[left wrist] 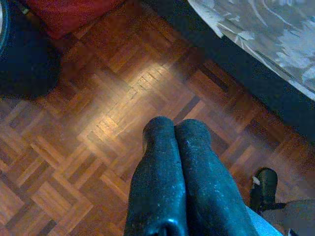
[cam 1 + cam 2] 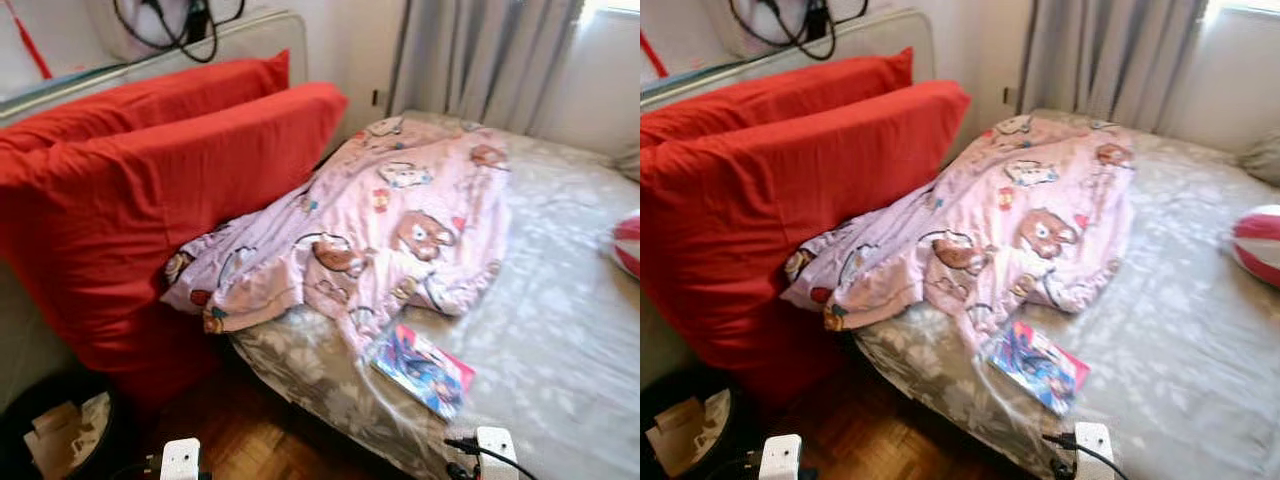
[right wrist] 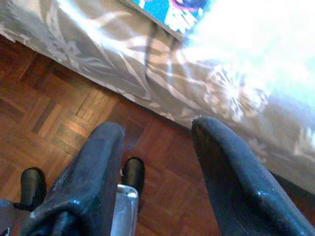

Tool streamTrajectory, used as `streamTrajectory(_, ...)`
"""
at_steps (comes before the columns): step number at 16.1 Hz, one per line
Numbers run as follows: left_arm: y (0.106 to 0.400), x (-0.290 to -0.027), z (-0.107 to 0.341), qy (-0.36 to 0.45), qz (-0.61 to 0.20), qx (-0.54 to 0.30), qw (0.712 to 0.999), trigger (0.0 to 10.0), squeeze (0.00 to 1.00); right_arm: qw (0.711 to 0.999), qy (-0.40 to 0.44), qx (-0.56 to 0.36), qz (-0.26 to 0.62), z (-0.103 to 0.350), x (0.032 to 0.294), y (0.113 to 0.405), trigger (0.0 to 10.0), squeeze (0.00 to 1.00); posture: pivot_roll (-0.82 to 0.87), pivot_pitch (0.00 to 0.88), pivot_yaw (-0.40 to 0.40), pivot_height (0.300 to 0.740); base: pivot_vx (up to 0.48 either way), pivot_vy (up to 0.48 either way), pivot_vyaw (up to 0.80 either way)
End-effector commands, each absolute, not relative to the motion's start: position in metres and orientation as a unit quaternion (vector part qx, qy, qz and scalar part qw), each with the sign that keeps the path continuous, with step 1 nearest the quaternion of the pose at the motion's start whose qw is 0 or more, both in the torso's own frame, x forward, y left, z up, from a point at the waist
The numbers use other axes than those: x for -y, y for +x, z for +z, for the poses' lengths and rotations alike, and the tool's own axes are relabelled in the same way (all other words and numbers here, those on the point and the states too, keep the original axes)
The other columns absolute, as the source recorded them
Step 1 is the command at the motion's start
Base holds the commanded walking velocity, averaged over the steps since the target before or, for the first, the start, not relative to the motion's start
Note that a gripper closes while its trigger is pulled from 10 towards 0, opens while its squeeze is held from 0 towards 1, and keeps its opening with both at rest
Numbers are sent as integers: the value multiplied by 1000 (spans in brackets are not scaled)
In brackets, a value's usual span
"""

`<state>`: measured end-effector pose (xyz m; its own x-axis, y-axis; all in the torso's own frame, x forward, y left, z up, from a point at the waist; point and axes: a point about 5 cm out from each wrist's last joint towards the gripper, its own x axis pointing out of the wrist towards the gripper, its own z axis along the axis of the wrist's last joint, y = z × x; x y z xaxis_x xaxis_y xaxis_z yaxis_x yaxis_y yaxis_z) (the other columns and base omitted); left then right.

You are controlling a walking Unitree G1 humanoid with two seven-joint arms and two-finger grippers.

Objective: Clean up the room

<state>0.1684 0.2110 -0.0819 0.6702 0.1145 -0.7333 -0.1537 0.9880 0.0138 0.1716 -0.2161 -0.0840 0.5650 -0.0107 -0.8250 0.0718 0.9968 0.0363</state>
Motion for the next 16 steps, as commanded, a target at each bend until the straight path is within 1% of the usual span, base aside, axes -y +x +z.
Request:
streamTrajectory(1, 163, -211, -85, -27, 76, -409, 909, 10000, 0, 889, 34, -457, -23, -82, 216, 176, 10000, 0, 61, 0, -3, 740, 274, 0, 0)
streamTrajectory(8, 167, -211, -83, -26, 75, -402, 912, 10000, 0, 889, 36, -456, -24, -82, 215, 176, 10000, 0, 61, 0, -3, 740, 275, 0, 0)
streamTrajectory(9, 169, -212, -82, -27, 77, -397, 914, 10000, 0, 888, 38, -457, -25, -82, 215, 175, 10000, 0, 61, 0, -2, 740, 0, 0, 0)
streamTrajectory(11, 174, -212, -79, -27, 75, -386, 919, 10000, 0, 887, 38, -460, -25, -83, 215, 175, 10000, 0, 61, 0, -3, 740, 0, 0, -750)
streamTrajectory(14, 190, -215, -69, -29, 80, -350, 933, 10000, 0, 888, 36, -459, -24, -83, 215, 175, 10000, 0, 60, 0, -1, 740, 0, 0, -733)
streamTrajectory(16, 201, -216, -61, -33, 82, -320, 943, 10000, 0, 893, 37, -447, -24, -81, 215, 176, 10000, 0, 59, 0, -1, 740, 0, 0, 0)
